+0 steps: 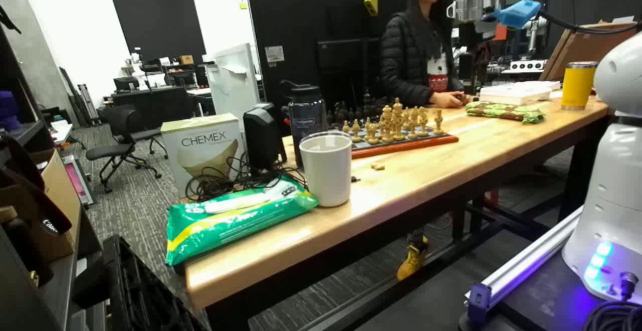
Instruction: Move the pawn on e2 to e4
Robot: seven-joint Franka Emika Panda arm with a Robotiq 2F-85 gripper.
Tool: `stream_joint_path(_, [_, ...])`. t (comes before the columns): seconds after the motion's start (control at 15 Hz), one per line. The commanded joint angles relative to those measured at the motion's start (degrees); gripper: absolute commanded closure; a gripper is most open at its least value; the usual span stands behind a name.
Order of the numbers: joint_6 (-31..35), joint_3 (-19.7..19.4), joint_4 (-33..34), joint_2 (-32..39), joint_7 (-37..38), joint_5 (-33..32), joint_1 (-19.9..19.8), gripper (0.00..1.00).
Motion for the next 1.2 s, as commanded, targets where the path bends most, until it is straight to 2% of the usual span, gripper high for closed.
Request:
stream_joint_path(0.0, [-0.3,-0.5,0.1,0.0,0.4,-0.4,0.6,0.00])
stream_joint_path(0.47, [0.0,-0.4,0.3,0.4,0.4,-0.3,0.7,0.00])
stream_joint_path(0.93, [0.3,0.6,5.7,6.6,0.0,1.6,4.6,0.00])
stream_joint_path(1.13, [2.5,0.8,8.7,10.6,1.0,2.5,5.8,0.00])
